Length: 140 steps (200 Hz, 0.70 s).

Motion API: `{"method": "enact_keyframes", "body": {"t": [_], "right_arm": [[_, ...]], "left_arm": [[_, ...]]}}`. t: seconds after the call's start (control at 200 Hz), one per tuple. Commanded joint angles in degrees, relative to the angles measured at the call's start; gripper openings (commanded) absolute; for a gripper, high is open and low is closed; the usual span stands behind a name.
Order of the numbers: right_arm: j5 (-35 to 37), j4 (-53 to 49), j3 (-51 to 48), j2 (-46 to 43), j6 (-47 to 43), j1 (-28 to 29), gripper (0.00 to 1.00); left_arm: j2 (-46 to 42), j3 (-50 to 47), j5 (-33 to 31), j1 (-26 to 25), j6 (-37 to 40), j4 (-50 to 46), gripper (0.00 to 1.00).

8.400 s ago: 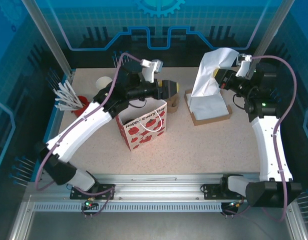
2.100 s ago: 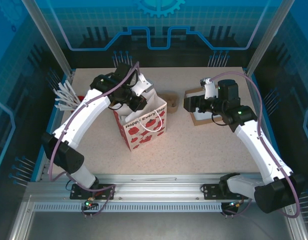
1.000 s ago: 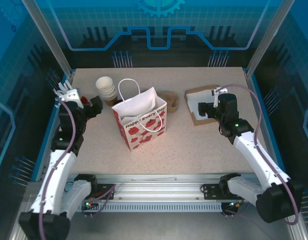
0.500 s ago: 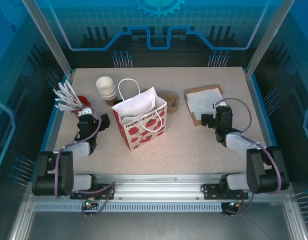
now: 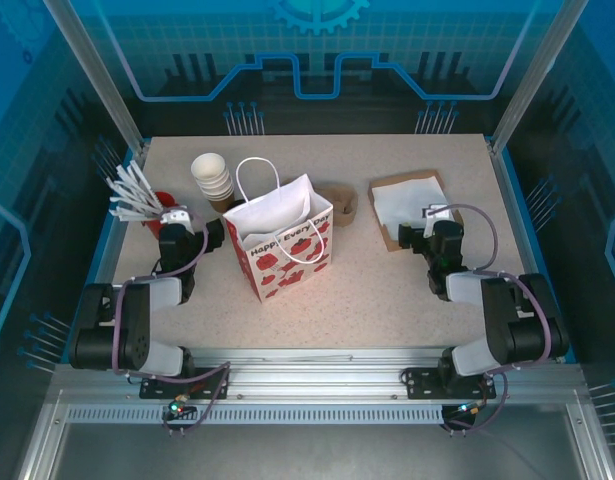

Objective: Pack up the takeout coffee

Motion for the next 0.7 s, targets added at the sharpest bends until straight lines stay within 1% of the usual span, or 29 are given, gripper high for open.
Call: {"method": "enact_keyframes", "body": {"t": [0.0, 0.23, 0.27, 0.315, 0.335, 0.355, 0.375, 0.425, 0.48, 0.695], "right_arm": [[-1.26, 6.33, -0.9, 1.24, -1.22, -0.31, 1.0], [-1.23, 6.74, -0.8, 1.47, -1.53, -0.2, 1.0], [-1.15, 6.75, -0.86, 1.47, -1.49, -0.14, 1.0], [-1.24, 6.66, -0.8, 1.47, -1.49, -0.21, 1.0], [-1.24, 6.67, -0.86, 1.45, -1.49, -0.18, 1.0], [-1.26, 6.7, -0.85, 1.47, -1.49, -0.15, 1.0], [-1.22, 6.66, -0.83, 1.47, -1.53, -0.19, 1.0], [-1.22, 6.67, -0.83, 1.46, -1.5, -0.16, 1.0], [-1.24, 6.73, -0.79, 1.47, -1.5, -0.17, 1.0], [-1.15, 6.75, -0.85, 1.47, -1.56, -0.13, 1.0]], "left_arm": [[0.57, 0.4, 3.68, 0.21, 2.01, 4.02, 0.99], [2.1, -0.09, 6.18, -0.84, 4.35, 6.35, 0.99], [4.44, -0.95, 6.01, -1.32, 4.86, 9.96, 0.99], [8.36, -2.6, 6.06, -1.43, 5.36, 18.34, 0.99], [7.42, -2.7, 5.79, -1.39, 4.92, 17.16, 0.99], [6.13, -2.19, 4.99, -1.45, 4.4, 13.38, 0.99], [5.71, -1.77, 4.25, -1.45, 4.08, 11.8, 0.99], [6.61, -1.59, 4.09, -1.61, 4.51, 13.42, 0.99], [6.15, -1.19, 3.58, -1.78, 4.58, 11.7, 0.99], [6.48, -0.99, 2.35, -2.52, 5.0, 11.9, 0.99]]}}
